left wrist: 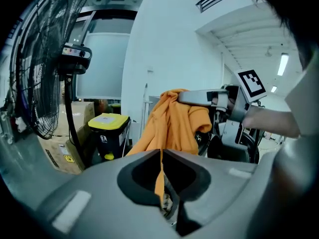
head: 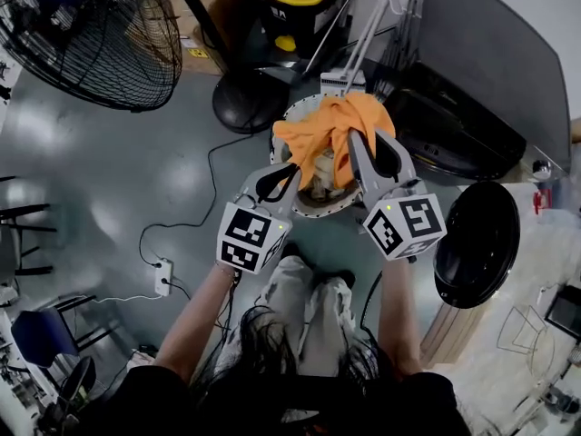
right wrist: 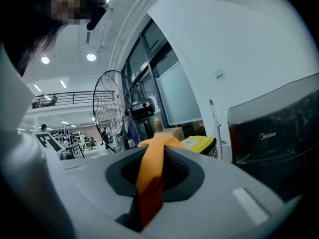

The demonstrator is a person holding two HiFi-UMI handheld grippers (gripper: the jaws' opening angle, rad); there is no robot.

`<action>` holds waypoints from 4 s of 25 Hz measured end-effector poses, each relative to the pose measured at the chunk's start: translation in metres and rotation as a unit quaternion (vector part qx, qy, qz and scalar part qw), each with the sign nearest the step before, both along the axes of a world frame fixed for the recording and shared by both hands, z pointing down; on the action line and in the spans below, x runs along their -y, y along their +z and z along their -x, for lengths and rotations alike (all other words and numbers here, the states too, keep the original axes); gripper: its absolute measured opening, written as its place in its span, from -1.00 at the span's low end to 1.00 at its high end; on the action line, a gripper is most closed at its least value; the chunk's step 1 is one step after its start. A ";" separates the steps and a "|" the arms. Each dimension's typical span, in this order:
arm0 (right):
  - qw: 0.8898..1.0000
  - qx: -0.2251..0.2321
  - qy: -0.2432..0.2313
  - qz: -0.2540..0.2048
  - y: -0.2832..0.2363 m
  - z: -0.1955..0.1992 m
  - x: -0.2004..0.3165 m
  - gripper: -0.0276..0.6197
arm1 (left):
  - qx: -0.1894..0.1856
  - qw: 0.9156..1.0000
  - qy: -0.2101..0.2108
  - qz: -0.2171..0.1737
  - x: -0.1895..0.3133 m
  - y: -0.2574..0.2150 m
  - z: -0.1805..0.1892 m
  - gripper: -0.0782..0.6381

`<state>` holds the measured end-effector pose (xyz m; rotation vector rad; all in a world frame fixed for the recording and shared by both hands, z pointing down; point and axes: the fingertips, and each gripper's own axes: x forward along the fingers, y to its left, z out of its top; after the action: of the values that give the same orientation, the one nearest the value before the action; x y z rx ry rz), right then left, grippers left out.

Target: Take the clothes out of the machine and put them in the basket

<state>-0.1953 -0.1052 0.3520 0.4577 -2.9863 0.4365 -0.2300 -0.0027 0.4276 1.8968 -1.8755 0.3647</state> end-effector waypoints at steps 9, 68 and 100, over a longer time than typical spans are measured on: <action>0.995 -0.100 -0.013 0.012 0.093 0.031 0.008 -0.67 | -0.009 1.000 0.012 0.017 0.002 0.026 0.013 -0.73; 0.985 -0.130 0.072 0.086 -0.003 -0.155 -0.092 -0.60 | -0.064 0.991 0.112 -0.023 -0.042 -0.074 -0.099 -0.73; 0.992 -0.071 0.037 0.101 -0.063 -0.318 -0.209 -0.72 | -0.054 0.997 0.061 -0.016 -0.098 -0.124 -0.258 -0.73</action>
<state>0.1222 0.1040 0.2887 0.5557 -2.7587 0.6749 0.0279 0.0953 0.3035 2.0171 -1.7112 0.2655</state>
